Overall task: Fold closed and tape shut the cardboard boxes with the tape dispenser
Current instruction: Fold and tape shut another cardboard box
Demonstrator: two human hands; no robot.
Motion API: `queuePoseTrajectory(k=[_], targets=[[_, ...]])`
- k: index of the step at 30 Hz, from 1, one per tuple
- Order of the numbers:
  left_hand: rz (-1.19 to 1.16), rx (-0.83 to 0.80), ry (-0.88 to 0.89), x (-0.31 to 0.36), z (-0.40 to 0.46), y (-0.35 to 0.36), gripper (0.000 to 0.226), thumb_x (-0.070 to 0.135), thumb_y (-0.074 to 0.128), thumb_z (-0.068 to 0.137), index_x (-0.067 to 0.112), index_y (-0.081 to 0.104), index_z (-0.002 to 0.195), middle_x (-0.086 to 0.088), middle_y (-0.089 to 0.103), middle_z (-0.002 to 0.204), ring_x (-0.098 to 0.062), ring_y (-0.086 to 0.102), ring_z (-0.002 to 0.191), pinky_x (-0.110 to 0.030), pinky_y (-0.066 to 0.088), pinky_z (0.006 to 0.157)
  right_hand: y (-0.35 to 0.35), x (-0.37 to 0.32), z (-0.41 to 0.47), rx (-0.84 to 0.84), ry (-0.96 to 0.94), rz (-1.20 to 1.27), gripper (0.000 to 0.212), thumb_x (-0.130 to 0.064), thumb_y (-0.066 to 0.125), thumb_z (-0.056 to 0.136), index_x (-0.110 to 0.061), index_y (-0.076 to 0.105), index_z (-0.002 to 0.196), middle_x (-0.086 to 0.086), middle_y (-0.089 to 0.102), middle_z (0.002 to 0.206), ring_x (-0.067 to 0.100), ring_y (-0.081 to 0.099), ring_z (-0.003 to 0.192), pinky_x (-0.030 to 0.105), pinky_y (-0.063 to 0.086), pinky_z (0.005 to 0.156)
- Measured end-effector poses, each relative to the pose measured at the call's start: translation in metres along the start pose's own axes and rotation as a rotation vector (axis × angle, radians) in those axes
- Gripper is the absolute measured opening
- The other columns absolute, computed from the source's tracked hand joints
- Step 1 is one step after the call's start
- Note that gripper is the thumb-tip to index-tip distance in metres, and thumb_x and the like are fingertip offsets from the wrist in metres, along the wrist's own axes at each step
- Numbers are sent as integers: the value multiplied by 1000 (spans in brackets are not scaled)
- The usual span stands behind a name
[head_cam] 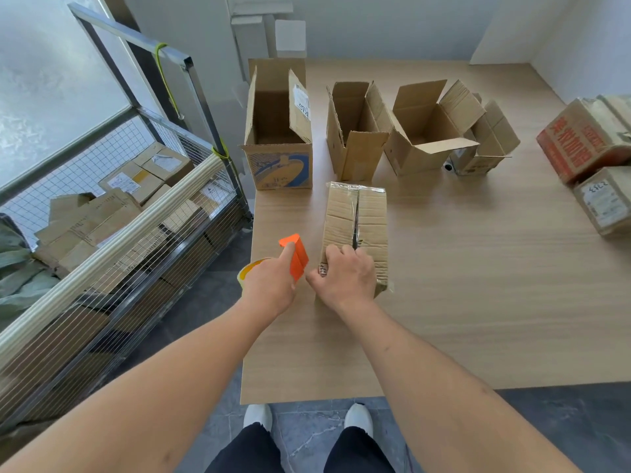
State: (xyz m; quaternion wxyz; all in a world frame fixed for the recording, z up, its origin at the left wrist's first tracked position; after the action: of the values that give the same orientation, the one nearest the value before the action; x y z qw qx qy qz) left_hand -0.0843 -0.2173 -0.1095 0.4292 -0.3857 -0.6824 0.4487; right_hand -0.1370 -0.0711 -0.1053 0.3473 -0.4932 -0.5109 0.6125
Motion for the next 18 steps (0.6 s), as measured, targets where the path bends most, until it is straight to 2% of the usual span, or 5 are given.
queuePoseTrajectory(k=[2,6,10,15,18], targets=[[-29,-40,14,-2,-3,10,72,14,55,92,28,22,155,-2,53,76,-22,50,61,-33,33,49,1,1,-2,23,-10,-4,34,-57,60,76,-25,58,85,2,62,92,29,53,90,41,38,81],[-70,-118,12,-7,-10,25,76,10,53,97,28,16,161,-7,59,84,-23,55,69,-36,43,58,0,6,-10,117,-65,12,34,-51,66,72,-20,54,79,4,58,83,30,52,81,40,39,74],[-148,-174,43,-2,-15,35,79,10,52,100,31,8,162,-14,64,94,-28,63,82,-46,56,76,-2,20,-21,251,-153,21,37,-49,73,71,-18,54,79,4,55,83,30,53,79,41,43,74],[-185,-230,53,9,-17,43,82,13,52,102,33,0,162,-15,65,96,-28,64,83,-43,57,78,-12,41,-31,214,-270,98,54,-71,71,75,-20,55,86,-1,54,91,25,52,88,40,45,78],[-160,-220,59,9,-13,43,78,17,52,101,33,7,163,-17,68,107,-34,65,94,-41,52,79,-24,51,-36,180,-325,161,51,-63,80,71,-20,62,92,-2,56,95,25,55,91,40,48,84]])
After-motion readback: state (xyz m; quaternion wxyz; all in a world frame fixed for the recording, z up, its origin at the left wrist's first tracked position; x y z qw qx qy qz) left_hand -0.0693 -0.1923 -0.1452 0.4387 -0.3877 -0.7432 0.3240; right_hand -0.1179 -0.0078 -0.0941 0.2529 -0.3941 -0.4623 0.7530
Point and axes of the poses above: each hand's wrist, its own z-axis towards the middle knuckle, its own y-axis out of the palm, x = y × z, the point moved 2 cm from there along z, towards the middle knuckle
